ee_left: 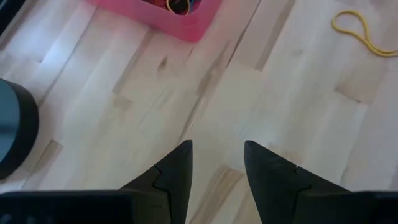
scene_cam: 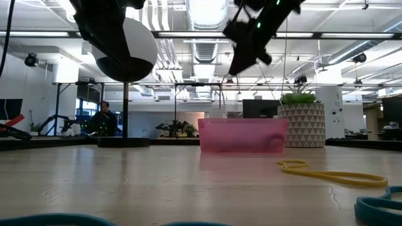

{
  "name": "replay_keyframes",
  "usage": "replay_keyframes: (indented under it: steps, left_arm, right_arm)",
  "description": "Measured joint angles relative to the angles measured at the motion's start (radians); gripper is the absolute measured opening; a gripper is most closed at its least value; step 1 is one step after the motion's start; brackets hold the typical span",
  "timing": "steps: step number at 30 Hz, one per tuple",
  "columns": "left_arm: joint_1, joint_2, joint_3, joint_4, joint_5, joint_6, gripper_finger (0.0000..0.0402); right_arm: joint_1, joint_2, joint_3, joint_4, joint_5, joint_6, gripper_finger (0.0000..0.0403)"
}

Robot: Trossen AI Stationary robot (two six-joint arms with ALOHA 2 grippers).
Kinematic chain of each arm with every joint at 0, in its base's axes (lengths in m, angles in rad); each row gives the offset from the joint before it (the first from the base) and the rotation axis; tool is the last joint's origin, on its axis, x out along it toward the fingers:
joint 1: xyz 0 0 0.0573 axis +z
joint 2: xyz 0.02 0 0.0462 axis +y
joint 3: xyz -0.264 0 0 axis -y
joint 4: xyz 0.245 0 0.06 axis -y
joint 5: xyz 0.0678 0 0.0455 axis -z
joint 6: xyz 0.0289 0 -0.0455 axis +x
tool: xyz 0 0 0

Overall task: Pick and place rubber bands into bin
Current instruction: Put the red rubber band into the pink bin, then put the blue rubber band into the pink bin

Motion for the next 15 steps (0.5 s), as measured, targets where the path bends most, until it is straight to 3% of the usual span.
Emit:
replay_keyframes:
  steps: [4, 10, 15]
  left_arm:
    - [0.000, 0.000, 0.000, -0.019, 0.011, -0.001, 0.0129]
    - [-0.007, 0.000, 0.000, -0.052, 0.121, -0.007, 0.0129]
    - [-0.082, 0.000, 0.000, -0.083, 0.187, 0.026, 0.0129]
  right_arm:
    - [-0.029, 0.063, -0.003, -0.012, -0.078, 0.006, 0.0044]
    - [0.004, 0.108, -0.004, -0.068, -0.106, -0.007, 0.0144]
    - [0.093, 0.069, -0.004, -0.083, -0.126, -0.181, 0.0209]
